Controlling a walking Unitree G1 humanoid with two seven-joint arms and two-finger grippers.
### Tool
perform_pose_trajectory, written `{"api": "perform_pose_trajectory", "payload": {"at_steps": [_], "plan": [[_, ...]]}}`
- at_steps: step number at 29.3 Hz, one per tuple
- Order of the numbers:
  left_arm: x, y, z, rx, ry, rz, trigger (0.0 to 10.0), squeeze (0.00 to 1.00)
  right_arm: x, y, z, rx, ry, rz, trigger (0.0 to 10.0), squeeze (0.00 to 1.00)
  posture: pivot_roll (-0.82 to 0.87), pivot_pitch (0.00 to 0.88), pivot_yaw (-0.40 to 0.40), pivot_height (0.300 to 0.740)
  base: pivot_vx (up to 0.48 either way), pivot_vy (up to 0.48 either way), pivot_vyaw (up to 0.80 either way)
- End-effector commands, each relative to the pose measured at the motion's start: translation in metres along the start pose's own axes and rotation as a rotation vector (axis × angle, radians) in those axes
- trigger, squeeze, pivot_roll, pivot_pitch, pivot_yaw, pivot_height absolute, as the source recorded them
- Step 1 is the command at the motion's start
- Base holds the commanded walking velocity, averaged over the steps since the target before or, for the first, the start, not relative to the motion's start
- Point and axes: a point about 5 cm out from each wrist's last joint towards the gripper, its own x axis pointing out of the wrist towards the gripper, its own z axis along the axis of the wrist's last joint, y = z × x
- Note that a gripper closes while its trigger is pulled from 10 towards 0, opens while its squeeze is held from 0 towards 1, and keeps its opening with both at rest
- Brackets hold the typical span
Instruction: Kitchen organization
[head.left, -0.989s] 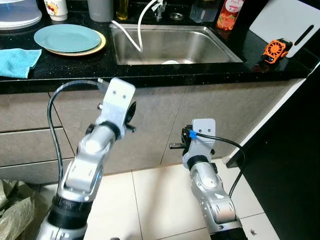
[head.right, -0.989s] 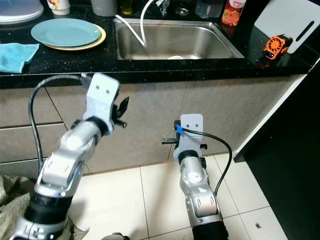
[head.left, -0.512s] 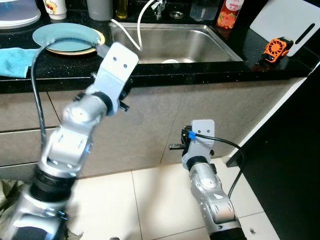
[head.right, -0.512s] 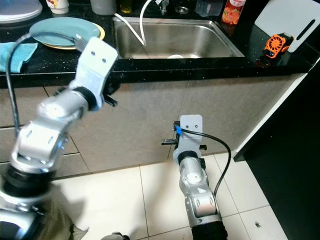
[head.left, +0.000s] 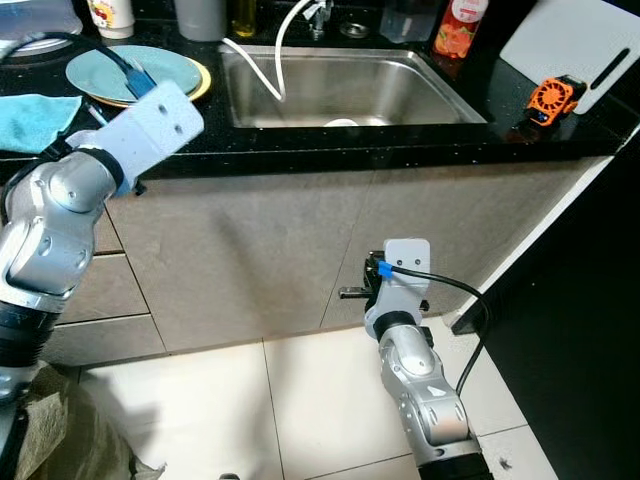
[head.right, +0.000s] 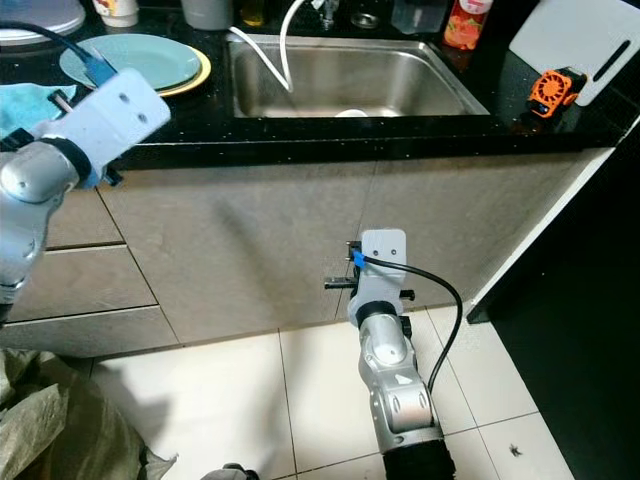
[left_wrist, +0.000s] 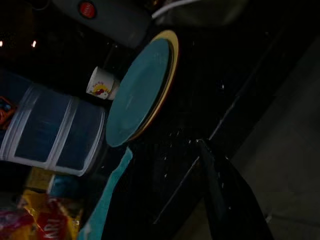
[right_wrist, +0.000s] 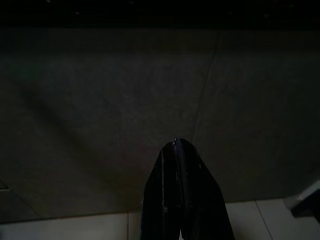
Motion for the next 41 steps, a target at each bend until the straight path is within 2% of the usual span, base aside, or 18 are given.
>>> {"api": "perform_pose_trajectory", "payload": {"at_steps": [1,5,11,14,17,20,22,25,29,33,41], "plan": [[-0.002,-0.001,-0.008,0.050,0.020,-0.032,10.0,0.00,-0.002,0.001,-0.005,0.020,0.017,-0.009,10.0,0.00,0.25,0.080,-0.078,0.740,0.000,0.000,0.00],[-0.001,0.002,-0.019,0.093,0.023,-0.038,10.0,0.00,-0.002,0.001,-0.005,0.020,0.019,-0.007,10.0,0.00,0.25,0.083,-0.081,0.740,0.000,0.000,0.00],[0.001,0.007,-0.018,0.151,-0.019,-0.012,10.0,0.00,-0.002,0.000,-0.005,0.020,0.020,-0.009,10.0,0.00,0.24,0.085,-0.080,0.740,0.000,0.000,0.00],[0.002,0.006,-0.025,0.078,-0.012,-0.034,10.0,0.00,-0.002,0.000,-0.005,0.021,0.020,-0.010,10.0,0.00,0.24,0.085,-0.080,0.740,0.000,0.000,0.00],[0.002,0.007,-0.024,0.098,-0.039,-0.044,10.0,0.00,-0.002,0.000,-0.005,0.021,0.020,-0.009,10.0,0.00,0.24,0.085,-0.080,0.740,0.000,0.000,0.00],[0.003,0.005,-0.033,-0.016,0.016,-0.077,10.0,0.00,-0.002,0.000,-0.005,0.020,0.020,-0.009,10.0,0.00,0.24,0.085,-0.080,0.740,0.000,0.000,0.00],[0.002,0.004,-0.043,-0.115,0.099,-0.039,10.0,0.00,-0.002,0.000,-0.005,0.021,0.020,-0.009,10.0,0.00,0.24,0.088,-0.080,0.740,0.000,0.000,0.00],[0.003,0.007,-0.045,-0.119,0.110,-0.036,10.0,0.00,-0.002,0.000,-0.004,0.020,0.020,-0.009,10.0,0.00,0.24,0.090,-0.082,0.740,0.000,0.000,0.00],[0.004,0.007,-0.049,-0.171,0.158,-0.047,10.0,0.00,-0.002,0.000,-0.004,0.020,0.021,-0.008,10.0,0.00,0.25,0.091,-0.084,0.740,0.000,0.000,0.00],[0.006,0.005,-0.051,-0.257,0.170,-0.088,10.0,0.00,-0.002,-0.001,-0.004,0.019,0.022,-0.006,10.0,0.00,0.25,0.091,-0.084,0.740,0.000,0.000,0.00],[0.001,0.003,-0.052,-0.276,0.180,-0.095,10.0,0.00,-0.002,-0.001,-0.004,0.016,0.022,-0.005,10.0,0.00,0.25,0.092,-0.082,0.740,0.000,0.000,0.00]]}}
